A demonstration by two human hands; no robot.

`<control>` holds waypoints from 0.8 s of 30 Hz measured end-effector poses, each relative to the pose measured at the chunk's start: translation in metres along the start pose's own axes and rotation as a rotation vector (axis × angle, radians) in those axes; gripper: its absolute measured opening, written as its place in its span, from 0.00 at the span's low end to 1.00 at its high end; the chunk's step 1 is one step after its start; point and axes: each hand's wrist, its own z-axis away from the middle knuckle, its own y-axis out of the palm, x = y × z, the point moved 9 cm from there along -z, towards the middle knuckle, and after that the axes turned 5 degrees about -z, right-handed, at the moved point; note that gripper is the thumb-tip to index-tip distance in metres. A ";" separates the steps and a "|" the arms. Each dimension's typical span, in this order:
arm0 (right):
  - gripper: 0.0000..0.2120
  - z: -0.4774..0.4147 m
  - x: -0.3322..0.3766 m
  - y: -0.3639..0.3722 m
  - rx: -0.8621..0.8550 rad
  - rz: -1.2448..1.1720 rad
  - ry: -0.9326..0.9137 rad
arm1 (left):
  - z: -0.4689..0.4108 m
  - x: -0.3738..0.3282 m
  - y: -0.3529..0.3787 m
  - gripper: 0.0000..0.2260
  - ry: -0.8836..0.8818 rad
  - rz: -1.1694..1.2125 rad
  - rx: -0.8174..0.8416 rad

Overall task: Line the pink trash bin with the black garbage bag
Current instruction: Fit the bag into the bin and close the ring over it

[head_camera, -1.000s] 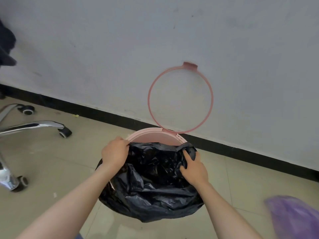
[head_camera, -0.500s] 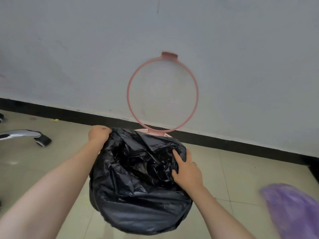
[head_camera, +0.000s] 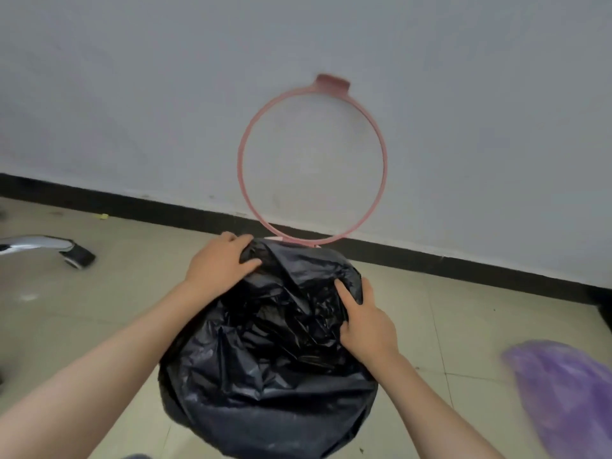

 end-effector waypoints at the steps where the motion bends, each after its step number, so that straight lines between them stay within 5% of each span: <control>1: 0.35 -0.001 0.006 0.001 0.001 -0.016 -0.001 | -0.001 0.006 0.002 0.21 -0.004 -0.018 0.016; 6: 0.38 -0.005 0.024 -0.001 -0.015 -0.053 -0.062 | -0.003 0.028 -0.006 0.12 -0.053 0.137 -0.037; 15: 0.39 -0.009 0.020 -0.003 -0.007 -0.083 -0.012 | -0.008 0.049 0.027 0.21 -0.416 0.406 0.305; 20: 0.40 -0.009 0.023 -0.003 0.081 -0.114 0.015 | 0.006 0.036 -0.035 0.18 -0.207 0.421 -0.184; 22: 0.38 -0.004 0.026 -0.005 0.145 -0.093 0.047 | 0.036 0.015 -0.047 0.19 -0.006 0.117 -0.196; 24: 0.33 0.006 0.041 -0.026 0.010 0.041 -0.024 | 0.075 -0.005 -0.026 0.20 0.209 -0.157 -0.032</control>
